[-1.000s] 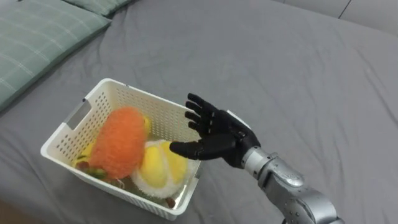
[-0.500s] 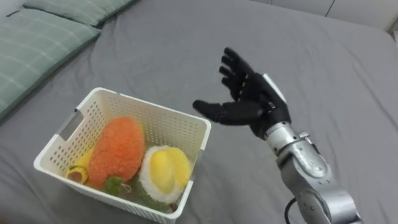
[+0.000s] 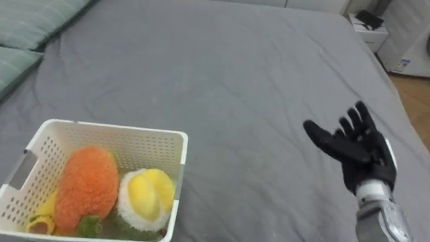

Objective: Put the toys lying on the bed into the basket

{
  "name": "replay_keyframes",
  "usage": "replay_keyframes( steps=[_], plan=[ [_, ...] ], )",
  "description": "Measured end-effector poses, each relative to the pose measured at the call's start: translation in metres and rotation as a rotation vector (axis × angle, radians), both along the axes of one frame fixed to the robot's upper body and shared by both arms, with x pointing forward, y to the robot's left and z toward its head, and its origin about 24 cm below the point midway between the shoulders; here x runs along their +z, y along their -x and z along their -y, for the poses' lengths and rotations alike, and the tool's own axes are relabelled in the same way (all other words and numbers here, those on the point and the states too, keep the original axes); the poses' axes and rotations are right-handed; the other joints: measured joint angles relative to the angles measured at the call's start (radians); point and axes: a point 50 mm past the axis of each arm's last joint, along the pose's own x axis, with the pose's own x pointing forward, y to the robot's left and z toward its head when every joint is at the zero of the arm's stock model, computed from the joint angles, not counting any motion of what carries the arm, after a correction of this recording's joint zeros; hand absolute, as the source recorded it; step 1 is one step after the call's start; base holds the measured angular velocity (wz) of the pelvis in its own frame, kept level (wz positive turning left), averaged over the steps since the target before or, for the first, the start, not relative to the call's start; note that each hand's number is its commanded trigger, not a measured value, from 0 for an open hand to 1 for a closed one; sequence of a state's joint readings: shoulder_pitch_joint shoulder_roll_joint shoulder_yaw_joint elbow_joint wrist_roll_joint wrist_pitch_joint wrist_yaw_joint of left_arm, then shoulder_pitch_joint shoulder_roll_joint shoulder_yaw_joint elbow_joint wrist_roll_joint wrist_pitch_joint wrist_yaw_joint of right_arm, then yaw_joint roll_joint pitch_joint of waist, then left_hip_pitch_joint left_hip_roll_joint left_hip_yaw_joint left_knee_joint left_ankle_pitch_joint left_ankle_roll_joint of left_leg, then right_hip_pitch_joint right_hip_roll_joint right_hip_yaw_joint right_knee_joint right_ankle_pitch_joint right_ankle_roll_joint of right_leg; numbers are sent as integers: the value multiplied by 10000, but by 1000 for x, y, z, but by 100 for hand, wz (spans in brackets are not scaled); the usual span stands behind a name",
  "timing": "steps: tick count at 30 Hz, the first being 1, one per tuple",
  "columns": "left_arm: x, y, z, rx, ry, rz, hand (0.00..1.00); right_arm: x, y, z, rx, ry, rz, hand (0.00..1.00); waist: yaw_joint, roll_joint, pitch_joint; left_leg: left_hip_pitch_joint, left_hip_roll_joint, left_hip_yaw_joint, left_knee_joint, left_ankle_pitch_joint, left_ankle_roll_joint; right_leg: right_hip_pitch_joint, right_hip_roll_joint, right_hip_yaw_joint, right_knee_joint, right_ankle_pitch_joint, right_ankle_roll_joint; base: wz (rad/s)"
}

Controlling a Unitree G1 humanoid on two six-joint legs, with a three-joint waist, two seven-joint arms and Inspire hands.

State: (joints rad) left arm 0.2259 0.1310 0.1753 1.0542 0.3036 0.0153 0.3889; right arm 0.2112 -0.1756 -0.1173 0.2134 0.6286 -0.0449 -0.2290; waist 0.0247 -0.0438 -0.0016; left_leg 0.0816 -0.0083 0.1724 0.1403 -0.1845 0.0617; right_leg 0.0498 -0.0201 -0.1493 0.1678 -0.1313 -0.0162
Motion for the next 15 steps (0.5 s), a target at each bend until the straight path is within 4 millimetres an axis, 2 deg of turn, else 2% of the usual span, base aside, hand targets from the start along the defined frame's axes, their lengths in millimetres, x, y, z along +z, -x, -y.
replay_keyframes(
  steps=[2,4,5,7,8,10,12,15],
  plan=[
    [0,3,1,256,-35,15,0,-23,18,8,-701,-3,-1132,0,-222,-12,-34,24,16,97,-31,-29,1,-1,12,72,1,4,5,-16],
    [-1,8,2,494,-33,-46,0,-52,46,17,-1603,-100,-2815,0,-430,30,-39,68,20,153,-41,-50,6,1,22,127,11,3,8,-6],
    [-1,10,2,558,-29,-71,0,-59,54,19,-1763,-105,-3251,0,-472,31,-47,94,20,163,-48,-56,4,12,29,142,13,2,8,-10],
    [-2,15,2,750,-2,-213,0,-83,88,25,-2414,-110,-5031,0,-501,83,-76,174,23,216,-69,-98,-15,24,56,262,13,-4,14,-14],
    [-2,16,3,797,13,-227,0,-88,96,26,-2507,-15,-5456,0,-555,67,-58,176,21,221,-67,-102,-14,1,58,288,9,-10,20,-7],
    [-3,19,3,874,30,-338,0,-102,124,26,-2483,349,-7025,0,-731,69,-39,182,12,221,-59,-104,-16,-7,71,371,7,-55,37,0],
    [-2,21,2,1040,40,-368,0,-109,144,24,-2354,585,-8051,0,-835,66,-42,203,12,223,-66,-111,-19,4,70,376,3,-89,41,0],
    [-3,22,1,1155,84,-408,0,-115,169,23,-2414,680,-9182,0,-816,17,-22,326,13,288,-91,-109,-22,13,80,457,8,-137,36,-4]
  ],
)
